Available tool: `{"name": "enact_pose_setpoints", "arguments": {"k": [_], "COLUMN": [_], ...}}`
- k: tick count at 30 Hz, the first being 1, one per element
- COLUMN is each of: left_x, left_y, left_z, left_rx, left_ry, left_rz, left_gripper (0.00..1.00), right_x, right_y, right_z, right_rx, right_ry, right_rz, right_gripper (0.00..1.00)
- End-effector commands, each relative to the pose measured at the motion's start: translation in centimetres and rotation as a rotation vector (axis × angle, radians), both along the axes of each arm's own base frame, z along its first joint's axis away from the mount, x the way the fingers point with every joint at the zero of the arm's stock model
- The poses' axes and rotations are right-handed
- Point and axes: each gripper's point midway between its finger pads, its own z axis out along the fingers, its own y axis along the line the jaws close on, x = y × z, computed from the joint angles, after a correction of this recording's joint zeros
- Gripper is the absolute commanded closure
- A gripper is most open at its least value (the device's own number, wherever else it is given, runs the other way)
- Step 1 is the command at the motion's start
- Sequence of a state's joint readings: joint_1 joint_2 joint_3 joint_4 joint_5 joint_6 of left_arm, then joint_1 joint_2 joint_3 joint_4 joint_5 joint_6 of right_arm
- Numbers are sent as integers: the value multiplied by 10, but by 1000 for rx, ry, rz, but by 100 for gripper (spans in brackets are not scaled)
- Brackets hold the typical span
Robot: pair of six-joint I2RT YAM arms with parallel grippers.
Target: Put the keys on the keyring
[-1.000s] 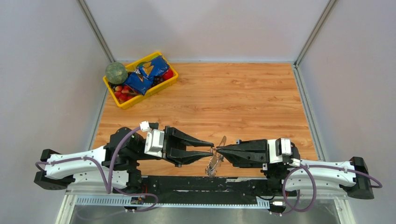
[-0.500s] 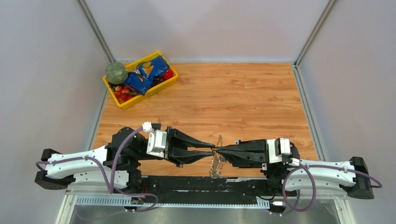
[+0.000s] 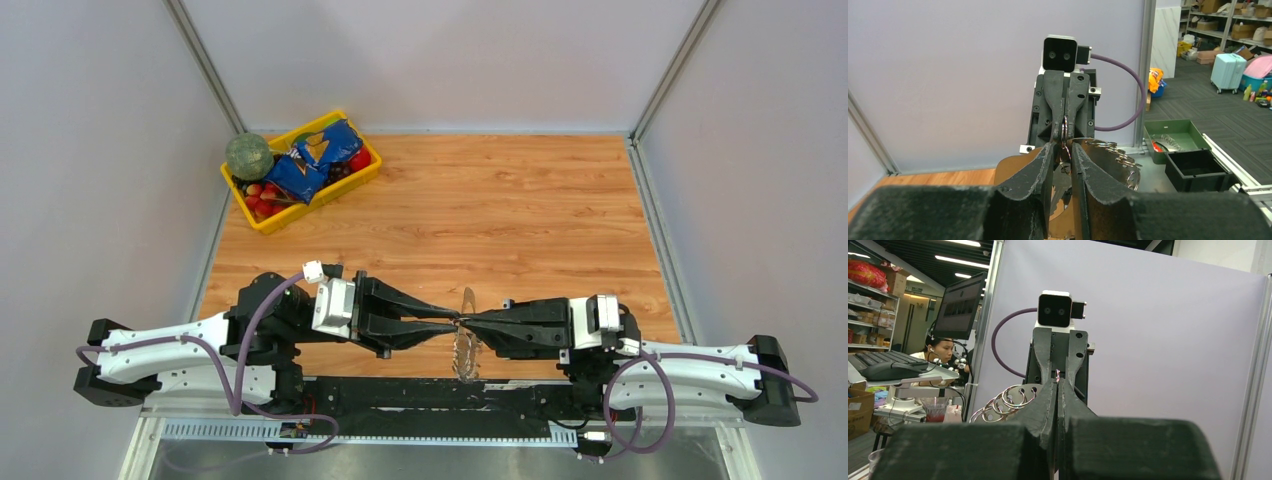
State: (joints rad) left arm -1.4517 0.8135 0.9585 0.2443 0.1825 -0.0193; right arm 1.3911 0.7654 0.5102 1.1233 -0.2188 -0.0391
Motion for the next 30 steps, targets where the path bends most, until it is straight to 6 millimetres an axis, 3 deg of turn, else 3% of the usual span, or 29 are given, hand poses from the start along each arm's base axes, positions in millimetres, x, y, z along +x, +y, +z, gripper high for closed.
{"name": "enact_pose_setpoints", "arguments": {"k": [1, 3, 11, 17, 19, 25, 30], "left_x": [-3, -3, -3, 2, 7, 24, 28], "left_y": [10, 10, 10, 10, 10, 13, 18], "left_z": [27, 27, 28, 26, 23, 13, 6], "left_rx": [-78, -78, -79, -66, -54, 6, 57], "left_ry": [-20, -21, -19, -3, 9, 47, 67], "left_rz": [-6, -6, -5, 21, 45, 141, 165], "left_gripper": [74, 76, 98, 100, 100, 100, 100], "right_x": [-3, -3, -1, 2, 6, 21, 34], "right_y": [-8, -7, -5, -6, -4, -5, -10], "right_z": [21, 20, 18, 16, 12, 7, -3], "right_rx": [51, 47, 34, 4, -39, -193, -356], "right_ry": [-5, -6, -1, 16, 31, 116, 190], "right_rz": [11, 8, 0, -16, -30, -96, -164], "right_gripper": [100, 100, 100, 100, 92, 51, 46]}}
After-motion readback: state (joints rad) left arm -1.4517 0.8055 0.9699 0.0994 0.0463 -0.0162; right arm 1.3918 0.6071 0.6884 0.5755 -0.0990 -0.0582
